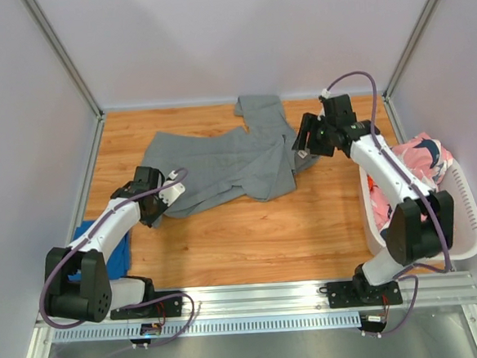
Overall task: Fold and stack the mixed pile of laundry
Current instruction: Flatten out the shirt at the center of the board.
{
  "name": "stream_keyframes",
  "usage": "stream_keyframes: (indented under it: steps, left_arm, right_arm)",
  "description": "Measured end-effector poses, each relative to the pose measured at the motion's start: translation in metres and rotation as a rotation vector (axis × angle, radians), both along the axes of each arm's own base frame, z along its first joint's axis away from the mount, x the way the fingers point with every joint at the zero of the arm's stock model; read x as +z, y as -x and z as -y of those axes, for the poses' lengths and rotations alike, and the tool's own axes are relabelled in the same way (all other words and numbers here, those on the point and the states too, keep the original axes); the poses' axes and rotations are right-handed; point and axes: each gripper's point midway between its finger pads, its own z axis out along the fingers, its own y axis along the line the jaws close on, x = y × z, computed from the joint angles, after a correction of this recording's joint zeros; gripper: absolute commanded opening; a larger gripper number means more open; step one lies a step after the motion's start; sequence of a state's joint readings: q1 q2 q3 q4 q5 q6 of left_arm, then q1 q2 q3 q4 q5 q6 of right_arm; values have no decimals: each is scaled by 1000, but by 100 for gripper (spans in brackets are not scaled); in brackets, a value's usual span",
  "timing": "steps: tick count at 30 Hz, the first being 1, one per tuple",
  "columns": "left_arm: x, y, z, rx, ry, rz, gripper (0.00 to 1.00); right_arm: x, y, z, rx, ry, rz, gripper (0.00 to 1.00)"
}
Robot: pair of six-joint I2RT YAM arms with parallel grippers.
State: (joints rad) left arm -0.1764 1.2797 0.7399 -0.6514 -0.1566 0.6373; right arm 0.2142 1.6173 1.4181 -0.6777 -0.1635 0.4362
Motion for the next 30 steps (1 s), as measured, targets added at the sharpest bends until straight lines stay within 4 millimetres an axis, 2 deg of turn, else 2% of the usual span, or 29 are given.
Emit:
stream_keyframes:
  steps: [2,7,10,11,12,16,19,24,28,30]
  left_arm:
    - [1,-1,1,6,5,2,8]
    - [1,0,1,10,7,1,8]
    - [1,0,1,12,7,-1,8]
    - [1,1,1,15,8,-3,8]
    - [1,1,1,17,9,-3,8]
    - [0,4,1,27,11,-15,8]
    - [-1,6,0,30,10,-21,8]
    - [-1,6,0,30,9,-23,8]
    - [-1,7,0,31,7,-24,8]
    - [-1,7,-1,32,5,-25,8]
  right_arm:
    - [-6,23,6,-4,19,4,64]
    - [-51,64,10,16,34,-57,64]
    - [-79,78,3,70,4,-102,42]
    - [-88,77,-1,90,-3,-116,37]
    - [-96,75,-3,103,-4,-127,37]
    - [-137,63,-8,137,8,-179,48]
    - [-155,62,-11,164,6,-200,52]
    - [-155,48,-16,183,-4,-149,51]
    - [-155,41,-25,215,-44,-119,33]
    - [-157,41,-30,229,-68,-121,33]
